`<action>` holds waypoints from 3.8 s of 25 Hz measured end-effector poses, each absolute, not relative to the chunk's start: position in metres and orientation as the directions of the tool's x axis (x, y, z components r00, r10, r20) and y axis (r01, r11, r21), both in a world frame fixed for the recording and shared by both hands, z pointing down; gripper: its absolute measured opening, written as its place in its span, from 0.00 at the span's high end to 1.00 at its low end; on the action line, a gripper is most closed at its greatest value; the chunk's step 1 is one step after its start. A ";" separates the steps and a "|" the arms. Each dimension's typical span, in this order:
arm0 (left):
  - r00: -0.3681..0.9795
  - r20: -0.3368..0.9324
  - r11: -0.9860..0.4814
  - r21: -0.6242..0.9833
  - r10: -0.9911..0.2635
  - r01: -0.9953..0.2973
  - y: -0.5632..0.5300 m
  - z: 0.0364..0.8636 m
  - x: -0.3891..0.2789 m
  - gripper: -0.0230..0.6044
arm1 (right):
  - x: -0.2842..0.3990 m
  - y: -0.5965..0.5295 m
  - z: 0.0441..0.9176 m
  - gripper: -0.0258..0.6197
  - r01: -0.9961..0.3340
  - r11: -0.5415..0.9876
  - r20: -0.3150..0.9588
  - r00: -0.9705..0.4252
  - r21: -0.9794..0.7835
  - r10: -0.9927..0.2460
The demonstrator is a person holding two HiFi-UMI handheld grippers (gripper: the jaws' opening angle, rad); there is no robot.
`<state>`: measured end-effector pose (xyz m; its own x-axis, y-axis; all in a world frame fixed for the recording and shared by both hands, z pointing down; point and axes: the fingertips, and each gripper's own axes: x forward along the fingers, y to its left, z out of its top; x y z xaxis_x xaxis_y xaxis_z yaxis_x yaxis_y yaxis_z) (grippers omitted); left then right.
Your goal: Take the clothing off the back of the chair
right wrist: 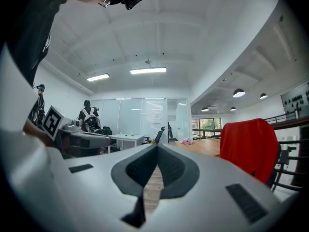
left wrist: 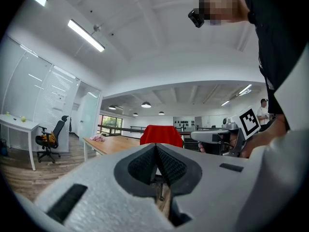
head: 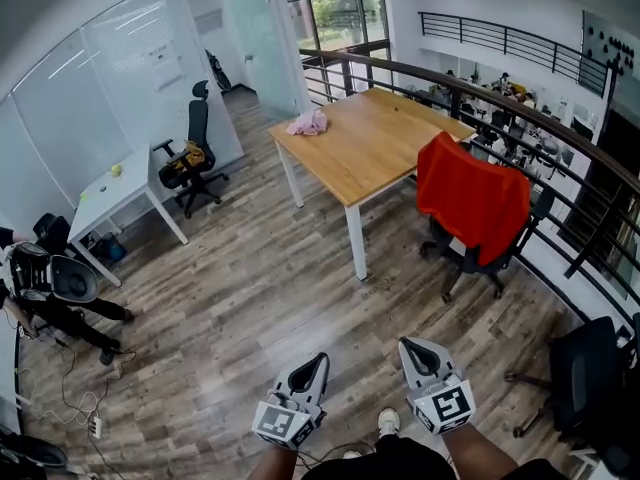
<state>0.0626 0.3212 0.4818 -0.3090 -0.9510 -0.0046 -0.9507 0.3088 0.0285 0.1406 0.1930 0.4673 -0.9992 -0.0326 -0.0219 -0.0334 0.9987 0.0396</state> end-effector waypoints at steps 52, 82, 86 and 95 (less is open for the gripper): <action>-0.143 0.104 0.156 0.127 -0.984 -0.980 0.116 0.530 -0.231 0.94 | -0.111 0.007 0.466 0.95 -0.157 0.988 0.021 -0.987 -0.001 -0.157; 0.166 0.091 -0.161 0.053 -0.982 -0.985 -0.083 0.512 -0.268 0.94 | -0.082 -0.156 0.470 0.95 -0.550 0.834 0.015 -0.835 -0.033 -0.550; 0.180 0.085 -0.176 0.054 -0.980 -0.983 -0.128 0.514 -0.266 0.94 | -0.080 -0.182 0.472 0.95 -0.546 0.835 0.006 -0.837 -0.059 -0.547; 0.186 0.084 -0.182 0.051 -0.979 -0.982 -0.212 0.511 -0.256 0.94 | -0.063 -0.224 0.454 0.95 -0.481 0.874 -0.026 -0.875 -0.070 -0.484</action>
